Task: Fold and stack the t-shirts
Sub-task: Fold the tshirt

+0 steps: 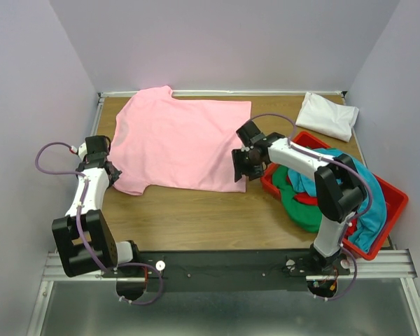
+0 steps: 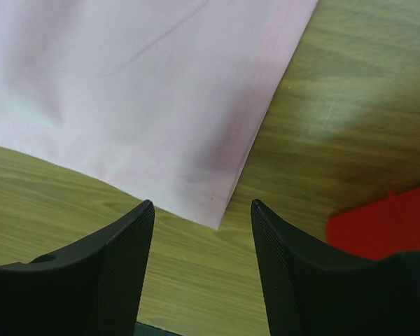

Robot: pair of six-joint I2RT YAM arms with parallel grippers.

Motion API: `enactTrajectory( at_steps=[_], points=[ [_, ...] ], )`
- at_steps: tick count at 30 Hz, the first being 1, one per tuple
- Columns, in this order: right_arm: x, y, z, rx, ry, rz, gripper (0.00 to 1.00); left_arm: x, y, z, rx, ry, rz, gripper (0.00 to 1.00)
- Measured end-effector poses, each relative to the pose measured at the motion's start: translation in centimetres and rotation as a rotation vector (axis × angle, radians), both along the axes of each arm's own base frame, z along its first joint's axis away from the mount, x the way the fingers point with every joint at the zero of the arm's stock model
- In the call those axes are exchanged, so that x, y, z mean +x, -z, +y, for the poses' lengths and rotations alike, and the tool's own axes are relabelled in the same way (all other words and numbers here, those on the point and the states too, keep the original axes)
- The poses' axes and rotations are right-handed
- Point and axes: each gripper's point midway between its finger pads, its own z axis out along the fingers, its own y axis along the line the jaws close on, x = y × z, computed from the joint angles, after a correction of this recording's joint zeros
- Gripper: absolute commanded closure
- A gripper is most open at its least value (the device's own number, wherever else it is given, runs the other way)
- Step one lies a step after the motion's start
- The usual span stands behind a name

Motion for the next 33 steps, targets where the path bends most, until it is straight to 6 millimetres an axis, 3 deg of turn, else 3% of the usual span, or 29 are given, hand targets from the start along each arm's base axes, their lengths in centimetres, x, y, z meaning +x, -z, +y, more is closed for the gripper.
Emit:
enactTrajectory(
  at_steps=[12,22,26,29,33],
  points=[
    [-2.9,1.8,-0.5,-0.045,-0.039,0.076,0.44,0.2,0.0,-0.1,-0.002,0.02,-0.006,1.0],
    [-3.1,3.4,-0.7,-0.055,-0.04,0.09,0.59,0.2,-0.1,-0.2,-0.003,0.022,-0.009,1.0],
    [-3.1,3.5,-0.7,-0.056,-0.042,0.091,0.75,0.2,-0.5,-0.2,0.001,0.023,-0.023,1.0],
    [-3.1,3.5,-0.7,-0.056,-0.041,0.091,0.97,0.2,-0.7,-0.2,0.002,0.024,-0.029,1.0],
    [-3.1,3.6,-0.7,-0.054,-0.044,0.09,0.98,0.0,-0.7,-0.3,-0.003,0.03,-0.024,1.0]
  ],
)
